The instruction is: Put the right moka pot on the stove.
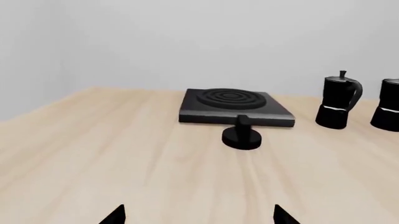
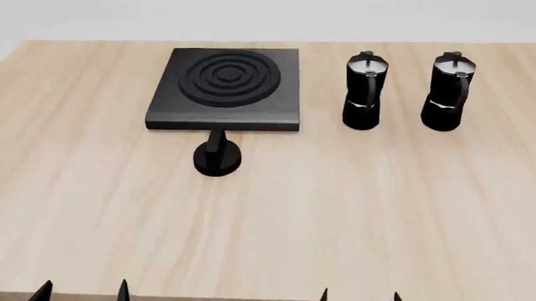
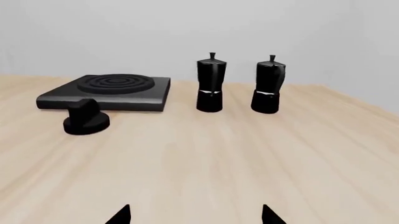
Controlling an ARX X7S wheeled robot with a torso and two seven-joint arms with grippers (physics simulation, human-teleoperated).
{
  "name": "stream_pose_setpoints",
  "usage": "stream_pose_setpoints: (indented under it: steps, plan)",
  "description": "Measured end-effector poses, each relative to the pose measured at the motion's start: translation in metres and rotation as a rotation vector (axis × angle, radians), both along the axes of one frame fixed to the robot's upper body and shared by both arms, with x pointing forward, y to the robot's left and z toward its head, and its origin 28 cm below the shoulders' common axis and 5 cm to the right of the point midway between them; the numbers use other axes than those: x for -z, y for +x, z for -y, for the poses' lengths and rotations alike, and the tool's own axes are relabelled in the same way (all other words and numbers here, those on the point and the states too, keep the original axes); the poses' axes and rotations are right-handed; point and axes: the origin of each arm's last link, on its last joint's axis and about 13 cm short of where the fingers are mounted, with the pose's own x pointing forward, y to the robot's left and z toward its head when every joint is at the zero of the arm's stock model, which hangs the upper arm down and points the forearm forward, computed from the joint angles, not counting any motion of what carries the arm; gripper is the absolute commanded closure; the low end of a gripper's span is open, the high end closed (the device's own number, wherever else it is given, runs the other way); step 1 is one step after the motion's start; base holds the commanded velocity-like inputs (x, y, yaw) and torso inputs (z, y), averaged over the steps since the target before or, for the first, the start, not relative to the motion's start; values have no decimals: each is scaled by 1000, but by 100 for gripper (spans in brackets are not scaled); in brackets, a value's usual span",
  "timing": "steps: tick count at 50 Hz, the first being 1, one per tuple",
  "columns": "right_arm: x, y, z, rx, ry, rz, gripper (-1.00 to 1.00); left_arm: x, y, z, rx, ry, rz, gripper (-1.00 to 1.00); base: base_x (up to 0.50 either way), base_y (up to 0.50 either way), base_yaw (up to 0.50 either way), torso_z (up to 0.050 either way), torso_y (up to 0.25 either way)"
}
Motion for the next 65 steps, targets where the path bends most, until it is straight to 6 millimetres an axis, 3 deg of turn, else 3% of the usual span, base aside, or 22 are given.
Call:
stream_pose_setpoints:
  steps: [65]
  plan:
    - [1, 1, 1, -1, 4, -10, -100, 0, -1, 0, 1, 8, 5, -100, 111, 19, 0, 0, 0]
